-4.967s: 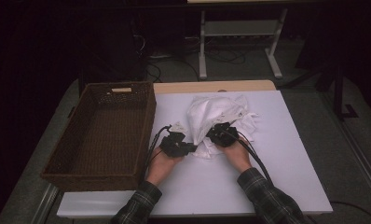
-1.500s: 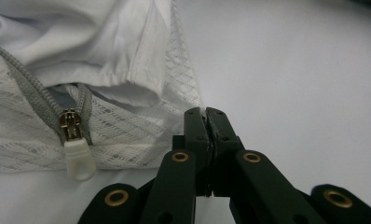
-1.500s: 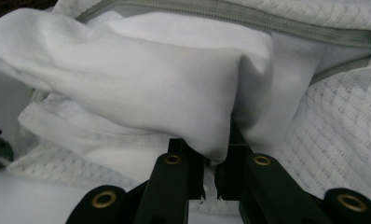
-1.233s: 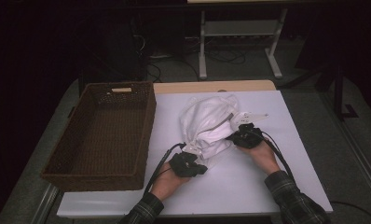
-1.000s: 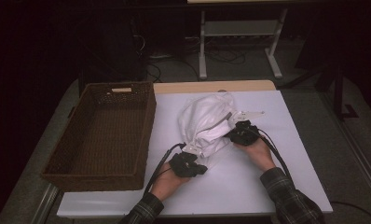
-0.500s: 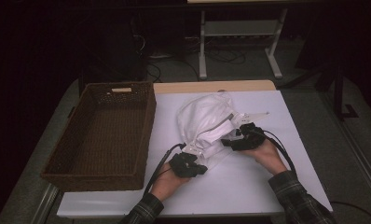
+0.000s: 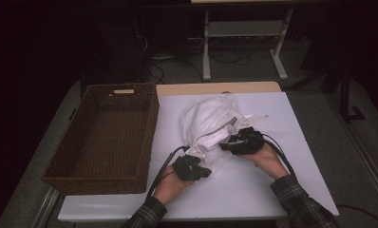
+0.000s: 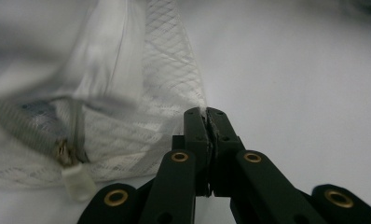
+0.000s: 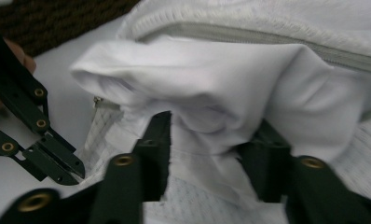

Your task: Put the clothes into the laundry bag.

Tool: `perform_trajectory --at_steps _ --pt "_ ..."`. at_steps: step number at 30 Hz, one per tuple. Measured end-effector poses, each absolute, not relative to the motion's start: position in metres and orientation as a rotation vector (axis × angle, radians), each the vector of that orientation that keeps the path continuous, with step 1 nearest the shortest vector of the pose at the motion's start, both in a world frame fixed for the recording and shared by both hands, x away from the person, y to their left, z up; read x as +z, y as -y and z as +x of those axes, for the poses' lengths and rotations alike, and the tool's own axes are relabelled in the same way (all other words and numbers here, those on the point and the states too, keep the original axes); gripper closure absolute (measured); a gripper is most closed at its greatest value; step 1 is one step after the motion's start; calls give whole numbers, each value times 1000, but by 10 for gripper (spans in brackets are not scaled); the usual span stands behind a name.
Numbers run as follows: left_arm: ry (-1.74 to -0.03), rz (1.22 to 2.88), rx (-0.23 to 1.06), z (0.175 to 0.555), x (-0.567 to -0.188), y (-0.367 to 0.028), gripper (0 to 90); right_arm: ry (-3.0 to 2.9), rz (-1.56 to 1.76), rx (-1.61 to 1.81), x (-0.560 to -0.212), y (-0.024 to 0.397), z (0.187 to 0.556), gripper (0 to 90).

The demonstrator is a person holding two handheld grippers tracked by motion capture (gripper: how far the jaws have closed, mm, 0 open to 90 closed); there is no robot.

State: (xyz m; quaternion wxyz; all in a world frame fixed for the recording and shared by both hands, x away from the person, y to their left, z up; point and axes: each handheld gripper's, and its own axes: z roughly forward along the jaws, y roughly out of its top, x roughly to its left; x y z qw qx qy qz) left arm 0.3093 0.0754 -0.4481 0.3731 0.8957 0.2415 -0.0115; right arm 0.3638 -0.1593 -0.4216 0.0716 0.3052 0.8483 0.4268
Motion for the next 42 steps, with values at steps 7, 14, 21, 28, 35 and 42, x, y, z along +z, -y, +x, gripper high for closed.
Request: perform_trajectory --at_steps 7,14,21,28,35,42 --pt "-615 2302 -35 310 -448 -75 886 -2567 933 1237 -437 137 374 851" --pt "-605 2310 -38 310 -447 -75 888 -2464 1043 1267 -445 126 389 869" --pt "-600 2312 -34 310 -447 -74 890 -2377 1127 1254 -444 119 406 871" --pt "-601 2308 -36 310 -448 -74 890 -2304 1195 1267 -442 116 425 871" --pt "-608 2297 -42 310 -448 -75 886 -2369 1126 1245 -440 122 426 715" --pt "-614 2291 -43 310 -449 -76 882 -2422 1035 1178 -423 148 407 475"
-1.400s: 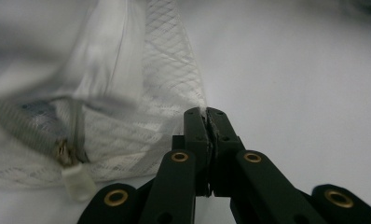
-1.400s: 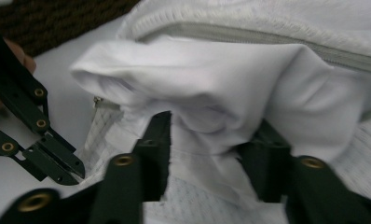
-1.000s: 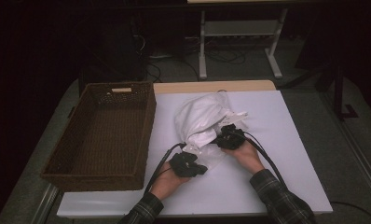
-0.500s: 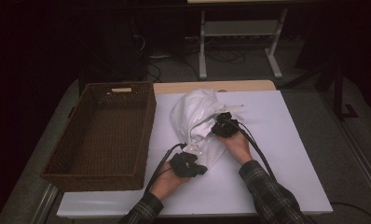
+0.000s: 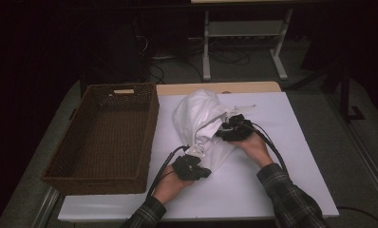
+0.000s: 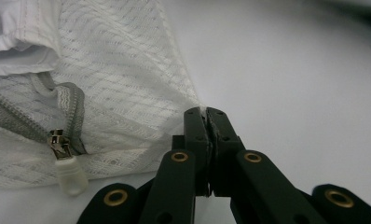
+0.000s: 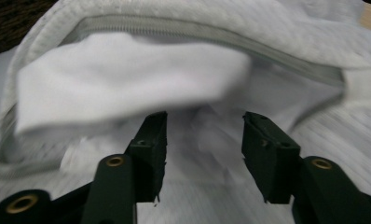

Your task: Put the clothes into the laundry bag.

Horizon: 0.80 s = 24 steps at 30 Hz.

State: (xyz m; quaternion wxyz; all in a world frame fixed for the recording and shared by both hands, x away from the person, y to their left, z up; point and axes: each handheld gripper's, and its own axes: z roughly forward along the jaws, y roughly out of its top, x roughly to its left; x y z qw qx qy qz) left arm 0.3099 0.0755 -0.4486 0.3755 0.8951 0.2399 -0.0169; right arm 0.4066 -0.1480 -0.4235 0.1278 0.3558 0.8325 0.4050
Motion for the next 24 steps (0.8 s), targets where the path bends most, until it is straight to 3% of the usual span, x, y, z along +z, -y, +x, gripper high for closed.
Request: perform_trajectory --at_steps 7,15,24 --pt "-618 2289 -45 310 -449 -76 879 -2404 1050 1184 -417 190 395 438" --pt "-618 2288 -45 310 -449 -76 877 -2286 1160 1155 -415 229 411 440" --pt "-617 2290 -43 310 -449 -76 877 -2318 1179 1139 -425 225 432 526"
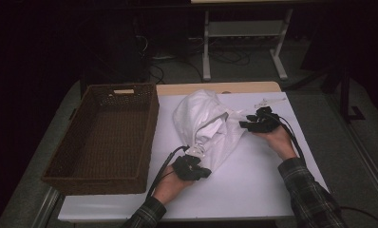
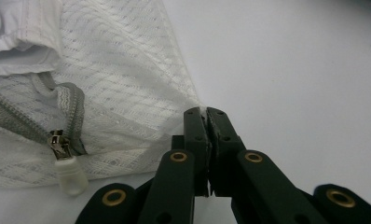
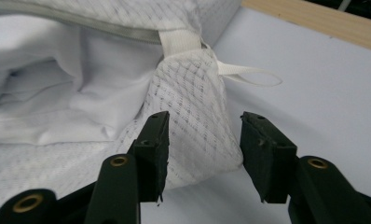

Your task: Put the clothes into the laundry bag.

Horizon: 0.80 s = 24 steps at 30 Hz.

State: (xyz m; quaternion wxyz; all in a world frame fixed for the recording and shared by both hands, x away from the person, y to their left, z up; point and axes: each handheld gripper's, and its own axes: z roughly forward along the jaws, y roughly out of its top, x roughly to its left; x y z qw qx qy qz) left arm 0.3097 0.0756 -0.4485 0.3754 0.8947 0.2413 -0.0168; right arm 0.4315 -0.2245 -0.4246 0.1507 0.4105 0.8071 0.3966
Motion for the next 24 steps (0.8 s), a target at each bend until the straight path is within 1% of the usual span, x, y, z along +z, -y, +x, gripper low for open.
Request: perform_trajectory --at_steps 1,3,6,7,8,9,16,17,18,24 --pt "-617 2291 -44 310 -448 -76 877 -2323 1179 1128 -428 223 435 594" --pt "-616 2291 -44 310 -448 -76 876 -2327 1176 1118 -430 223 436 673" --pt "-617 2292 -36 309 -448 -76 874 -2337 1159 1110 -433 223 436 819" --pt "-617 2292 -36 309 -448 -76 874 -2337 1159 1110 -433 223 436 819" --pt "-622 2295 -27 309 -447 -76 874 -2340 1151 1100 -433 223 435 856" --pt "-624 2296 -19 309 -447 -77 873 -2342 1144 1095 -433 225 433 868" --pt "-676 2282 15 308 -442 -91 873 -2344 1117 1064 -432 231 420 874" --pt "-697 2278 30 306 -442 -98 873 -2351 1106 1058 -432 232 417 874" --pt "-706 2273 34 305 -442 -100 873 -2355 1085 1050 -434 234 408 876" --pt "-724 2277 53 299 -443 -108 872 -2363 1093 1056 -440 249 381 876"
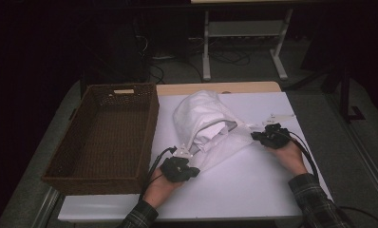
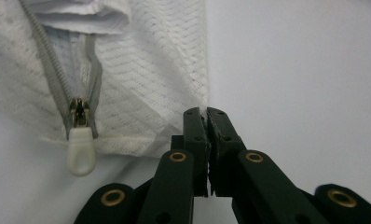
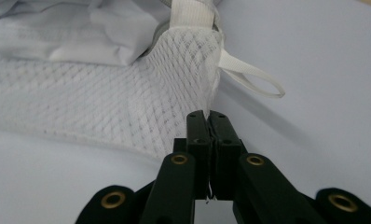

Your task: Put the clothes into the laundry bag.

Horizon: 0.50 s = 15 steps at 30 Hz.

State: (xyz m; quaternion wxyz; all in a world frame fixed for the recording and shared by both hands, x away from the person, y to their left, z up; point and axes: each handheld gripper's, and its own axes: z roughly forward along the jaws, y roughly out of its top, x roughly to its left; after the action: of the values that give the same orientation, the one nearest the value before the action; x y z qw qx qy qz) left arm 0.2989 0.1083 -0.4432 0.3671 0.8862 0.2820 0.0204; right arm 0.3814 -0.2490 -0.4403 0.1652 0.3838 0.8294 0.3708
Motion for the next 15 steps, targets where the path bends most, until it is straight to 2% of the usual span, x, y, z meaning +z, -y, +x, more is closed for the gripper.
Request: perform_trajectory --at_steps 15 --pt "-745 2283 63 294 -444 -113 867 -2415 1120 1039 -442 274 316 877"
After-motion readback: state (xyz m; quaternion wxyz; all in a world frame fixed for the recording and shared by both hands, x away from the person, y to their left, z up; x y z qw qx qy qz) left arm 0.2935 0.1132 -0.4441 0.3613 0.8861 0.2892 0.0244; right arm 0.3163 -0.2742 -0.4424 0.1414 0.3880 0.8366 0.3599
